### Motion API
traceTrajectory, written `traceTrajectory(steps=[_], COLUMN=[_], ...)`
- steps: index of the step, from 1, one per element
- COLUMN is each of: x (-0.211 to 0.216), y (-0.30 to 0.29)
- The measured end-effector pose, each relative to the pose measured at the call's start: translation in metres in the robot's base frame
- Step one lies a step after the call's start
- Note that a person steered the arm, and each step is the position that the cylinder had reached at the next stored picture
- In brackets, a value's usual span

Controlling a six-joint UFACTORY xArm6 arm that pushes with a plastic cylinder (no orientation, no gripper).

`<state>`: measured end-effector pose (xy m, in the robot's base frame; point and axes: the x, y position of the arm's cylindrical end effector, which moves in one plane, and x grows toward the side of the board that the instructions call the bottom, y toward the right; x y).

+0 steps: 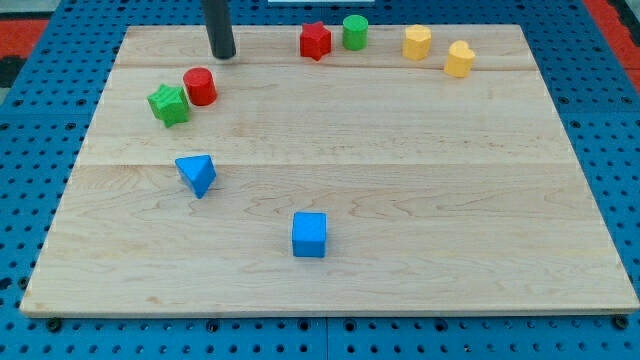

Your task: Place the red star top right to the red circle

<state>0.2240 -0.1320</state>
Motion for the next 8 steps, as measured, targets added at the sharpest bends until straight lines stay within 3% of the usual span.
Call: traceTrajectory(steps=[1,3,5,6,7,8], x=[-0.019,-0.016,0.111,0.125,0.057,0.045], y=[0.075,0.138,0.148,0.244,0.25,0.158])
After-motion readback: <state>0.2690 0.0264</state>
